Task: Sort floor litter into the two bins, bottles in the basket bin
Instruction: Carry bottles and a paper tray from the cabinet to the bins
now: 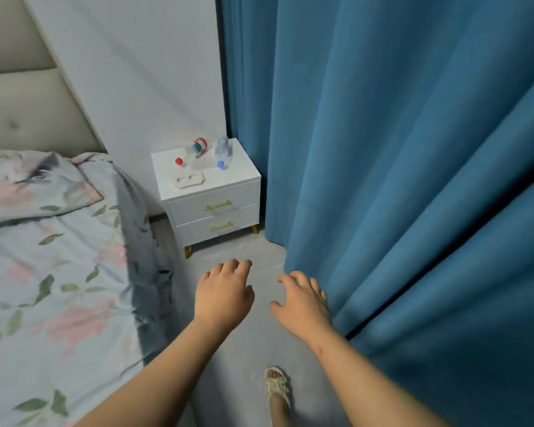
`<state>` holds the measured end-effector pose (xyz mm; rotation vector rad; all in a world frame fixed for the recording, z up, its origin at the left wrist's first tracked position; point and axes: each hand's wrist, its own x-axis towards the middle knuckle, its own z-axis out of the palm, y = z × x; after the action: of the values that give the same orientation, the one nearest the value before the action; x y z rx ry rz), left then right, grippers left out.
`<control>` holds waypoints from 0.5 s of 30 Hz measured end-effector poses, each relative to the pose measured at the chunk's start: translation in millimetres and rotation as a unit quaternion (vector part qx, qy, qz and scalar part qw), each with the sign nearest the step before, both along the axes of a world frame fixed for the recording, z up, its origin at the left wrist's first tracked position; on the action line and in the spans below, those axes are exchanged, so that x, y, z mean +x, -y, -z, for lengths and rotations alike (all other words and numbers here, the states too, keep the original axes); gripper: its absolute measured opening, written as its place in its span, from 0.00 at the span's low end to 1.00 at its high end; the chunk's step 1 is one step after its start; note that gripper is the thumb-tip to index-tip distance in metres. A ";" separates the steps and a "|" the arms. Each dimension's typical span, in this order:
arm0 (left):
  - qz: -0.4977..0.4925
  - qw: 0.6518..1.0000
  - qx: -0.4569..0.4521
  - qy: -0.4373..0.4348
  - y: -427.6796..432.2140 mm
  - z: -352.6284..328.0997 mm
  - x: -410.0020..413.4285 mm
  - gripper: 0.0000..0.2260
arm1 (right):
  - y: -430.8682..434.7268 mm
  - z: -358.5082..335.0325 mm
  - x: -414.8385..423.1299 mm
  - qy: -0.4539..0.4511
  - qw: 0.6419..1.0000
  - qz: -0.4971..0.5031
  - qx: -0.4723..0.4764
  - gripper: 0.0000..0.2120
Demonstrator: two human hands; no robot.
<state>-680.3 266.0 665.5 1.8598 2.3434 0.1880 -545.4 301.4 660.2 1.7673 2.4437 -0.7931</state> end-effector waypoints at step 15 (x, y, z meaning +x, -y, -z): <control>-0.118 0.993 0.001 -0.016 -206.9 -19.2 -128.6 0.22 | -238.7 -16.9 -134.9 -0.028 0.992 -0.116 0.041 0.22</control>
<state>-808.9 472.9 684.8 1.5929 2.5828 0.1871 -680.3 540.1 677.1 1.4646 2.6889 -0.7386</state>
